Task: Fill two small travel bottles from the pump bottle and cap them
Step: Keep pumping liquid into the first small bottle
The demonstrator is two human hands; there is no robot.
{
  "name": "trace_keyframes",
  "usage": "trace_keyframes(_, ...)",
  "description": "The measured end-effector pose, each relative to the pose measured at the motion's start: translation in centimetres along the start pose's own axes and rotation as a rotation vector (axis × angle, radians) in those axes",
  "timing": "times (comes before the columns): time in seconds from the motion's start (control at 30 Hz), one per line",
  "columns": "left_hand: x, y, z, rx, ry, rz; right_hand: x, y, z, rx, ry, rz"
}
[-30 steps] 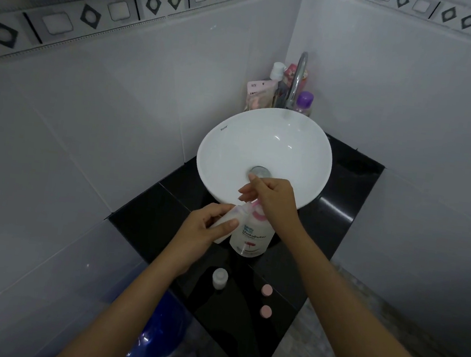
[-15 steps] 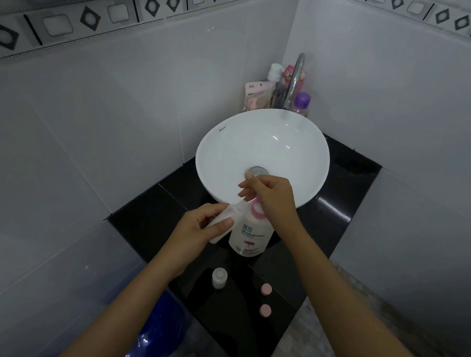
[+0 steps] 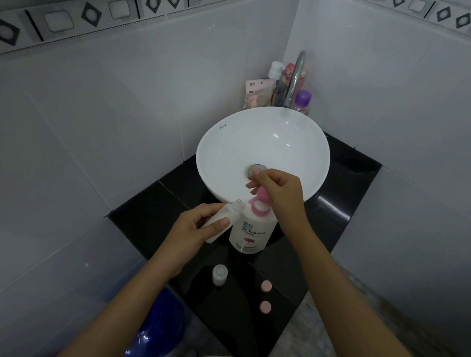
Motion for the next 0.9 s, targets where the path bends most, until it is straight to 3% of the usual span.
trace_keyframes(0.27, 2.3, -0.9, -0.1, -0.002, 0.002, -0.045, -2.3, -3.1, -3.6, -0.141, -0.096, 0.009)
trace_keyframes(0.53, 5.4, -2.2, 0.6, 0.032, -0.002, -0.112, -8.6, -8.9, -5.3, -0.258, -0.028, 0.146)
trace_keyframes(0.67, 6.3, -2.7, 0.6, 0.029, 0.0, -0.139, -13.7, -10.6, -2.9, -0.145, -0.248, 0.265)
trace_keyframes(0.9, 7.0, -3.6, 0.3, -0.002, 0.007, -0.158, -18.7, -11.3, 0.7, 0.191, -0.864, 0.312)
Point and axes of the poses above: each hand's wrist, its own y-axis towards the middle knuckle, its own z-axis out of the palm, x = y × z, the point moved 8 cm from there along y, towards the middle knuckle, and after that the axes turned 13 degrees about -y, right-handed, at the moved point
